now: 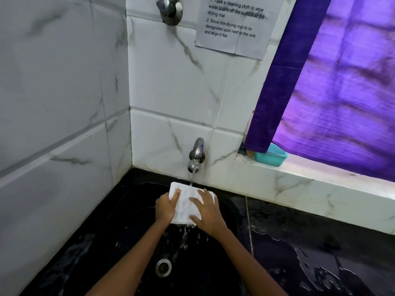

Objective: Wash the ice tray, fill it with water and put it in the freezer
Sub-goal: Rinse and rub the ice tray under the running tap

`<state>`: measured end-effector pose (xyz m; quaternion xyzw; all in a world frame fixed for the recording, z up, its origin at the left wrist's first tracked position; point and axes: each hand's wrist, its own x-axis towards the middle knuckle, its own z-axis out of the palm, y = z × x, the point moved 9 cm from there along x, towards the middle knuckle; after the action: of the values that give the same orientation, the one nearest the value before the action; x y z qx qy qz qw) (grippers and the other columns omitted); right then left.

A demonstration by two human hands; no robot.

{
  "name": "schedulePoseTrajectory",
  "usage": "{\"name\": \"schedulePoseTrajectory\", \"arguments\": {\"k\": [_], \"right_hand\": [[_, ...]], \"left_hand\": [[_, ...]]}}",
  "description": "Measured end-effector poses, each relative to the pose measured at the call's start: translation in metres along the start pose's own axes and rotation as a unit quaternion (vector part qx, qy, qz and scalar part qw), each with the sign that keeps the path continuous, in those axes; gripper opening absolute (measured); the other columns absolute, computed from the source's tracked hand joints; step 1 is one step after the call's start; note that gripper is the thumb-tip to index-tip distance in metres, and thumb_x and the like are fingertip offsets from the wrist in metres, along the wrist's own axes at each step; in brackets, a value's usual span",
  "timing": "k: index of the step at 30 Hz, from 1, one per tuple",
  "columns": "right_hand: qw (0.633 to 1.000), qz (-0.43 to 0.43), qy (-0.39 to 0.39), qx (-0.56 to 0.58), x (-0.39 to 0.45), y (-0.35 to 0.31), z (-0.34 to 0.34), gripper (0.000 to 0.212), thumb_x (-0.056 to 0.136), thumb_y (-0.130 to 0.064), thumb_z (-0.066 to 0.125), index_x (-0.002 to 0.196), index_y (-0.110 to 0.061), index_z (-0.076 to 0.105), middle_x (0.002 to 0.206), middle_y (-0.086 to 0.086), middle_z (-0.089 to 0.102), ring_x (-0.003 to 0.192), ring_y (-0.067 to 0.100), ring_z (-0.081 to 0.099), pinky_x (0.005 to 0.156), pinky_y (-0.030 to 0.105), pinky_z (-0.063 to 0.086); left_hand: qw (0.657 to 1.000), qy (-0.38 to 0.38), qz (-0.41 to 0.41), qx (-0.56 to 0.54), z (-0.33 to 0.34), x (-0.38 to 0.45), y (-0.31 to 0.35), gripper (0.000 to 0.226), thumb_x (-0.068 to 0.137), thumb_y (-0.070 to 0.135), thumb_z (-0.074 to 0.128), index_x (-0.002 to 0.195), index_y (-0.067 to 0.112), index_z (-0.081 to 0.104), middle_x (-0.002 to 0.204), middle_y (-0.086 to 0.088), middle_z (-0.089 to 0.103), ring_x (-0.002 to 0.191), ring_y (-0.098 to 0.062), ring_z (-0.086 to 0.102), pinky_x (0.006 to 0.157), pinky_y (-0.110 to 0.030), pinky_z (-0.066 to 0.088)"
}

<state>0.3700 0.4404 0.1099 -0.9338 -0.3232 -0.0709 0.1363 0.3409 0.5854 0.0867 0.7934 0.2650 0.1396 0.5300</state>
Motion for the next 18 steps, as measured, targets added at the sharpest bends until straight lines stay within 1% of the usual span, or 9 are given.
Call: {"name": "schedulePoseTrajectory", "arguments": {"k": [1,3,6,8,10,12,14,16,18], "right_hand": [[0.999,0.022,0.018,0.027,-0.003,0.008,0.003,0.058,0.079,-0.051,0.039,0.128,-0.021,0.048,0.139,0.016,0.045,0.135,0.028,0.024,0.104,0.059,0.033],[0.992,0.095,-0.042,0.066,-0.014,0.022,0.025,0.056,0.084,-0.048,0.040,0.131,-0.018,0.048,0.144,0.012,0.039,0.138,0.026,0.026,0.113,0.044,0.025],[0.975,0.164,-0.128,0.078,-0.032,0.036,0.059,0.041,0.088,-0.034,0.053,0.126,-0.020,0.052,0.143,0.010,0.037,0.137,0.026,0.028,0.111,0.039,0.030],[0.963,0.191,-0.162,0.098,-0.043,0.035,0.078,0.040,0.087,-0.035,0.055,0.124,-0.021,0.054,0.138,0.009,0.041,0.132,0.025,0.033,0.107,0.039,0.035],[0.942,0.231,-0.197,0.142,-0.050,0.031,0.097,0.045,0.087,-0.041,0.054,0.126,-0.019,0.050,0.135,0.009,0.046,0.127,0.027,0.041,0.103,0.037,0.040],[0.886,0.315,-0.232,0.250,-0.063,0.023,0.115,0.060,0.089,-0.049,0.049,0.136,-0.014,0.040,0.140,0.012,0.043,0.127,0.028,0.043,0.103,0.036,0.041],[0.769,0.414,-0.266,0.408,-0.079,0.008,0.137,0.073,0.089,-0.058,0.041,0.143,-0.011,0.025,0.145,0.016,0.036,0.129,0.032,0.041,0.098,0.042,0.044],[0.654,0.445,-0.262,0.553,-0.082,-0.012,0.149,0.072,0.090,-0.060,0.037,0.143,-0.012,0.023,0.138,0.020,0.041,0.117,0.035,0.049,0.083,0.044,0.051],[0.616,0.434,-0.181,0.632,-0.065,-0.014,0.142,0.059,0.094,-0.049,0.041,0.135,-0.007,0.038,0.124,0.020,0.054,0.097,0.030,0.059,0.068,0.037,0.055]], "left_hand": [[0.998,0.010,0.034,0.049,-0.006,-0.005,-0.001,0.048,0.097,0.040,0.047,0.081,-0.001,0.065,0.083,-0.015,0.070,0.085,-0.031,0.066,0.067,-0.026,0.041],[0.984,0.009,0.090,0.152,-0.010,-0.015,-0.007,0.042,0.096,0.040,0.048,0.086,0.002,0.062,0.089,-0.017,0.071,0.087,-0.032,0.067,0.069,-0.030,0.046],[0.947,-0.031,0.135,0.289,-0.011,-0.027,-0.019,0.037,0.090,0.043,0.058,0.091,0.006,0.063,0.087,-0.011,0.071,0.085,-0.027,0.070,0.069,-0.032,0.052],[0.952,-0.071,0.152,0.256,-0.009,-0.032,-0.021,0.036,0.071,0.049,0.075,0.069,0.014,0.065,0.058,-0.005,0.066,0.051,-0.013,0.068,0.042,-0.020,0.046],[0.970,-0.053,0.131,0.195,-0.013,-0.030,-0.032,0.037,0.075,0.050,0.064,0.061,0.016,0.061,0.047,-0.004,0.060,0.037,-0.011,0.061,0.031,-0.017,0.038],[0.981,0.002,0.114,0.160,-0.026,-0.042,-0.029,0.038,0.091,0.037,0.053,0.080,0.004,0.065,0.069,-0.012,0.069,0.063,-0.025,0.070,0.053,-0.028,0.052],[0.995,0.094,-0.021,0.031,-0.044,-0.048,-0.049,0.043,0.097,0.032,0.048,0.098,-0.008,0.063,0.093,-0.027,0.069,0.090,-0.038,0.067,0.077,-0.038,0.051],[0.974,0.097,-0.178,-0.102,-0.037,-0.057,-0.082,0.049,0.099,0.033,0.044,0.109,-0.011,0.062,0.109,-0.030,0.065,0.105,-0.042,0.062,0.091,-0.040,0.047],[0.942,0.094,-0.255,-0.197,-0.025,-0.067,-0.102,0.046,0.097,0.030,0.049,0.112,-0.010,0.062,0.114,-0.027,0.064,0.106,-0.041,0.061,0.089,-0.041,0.049]]}}
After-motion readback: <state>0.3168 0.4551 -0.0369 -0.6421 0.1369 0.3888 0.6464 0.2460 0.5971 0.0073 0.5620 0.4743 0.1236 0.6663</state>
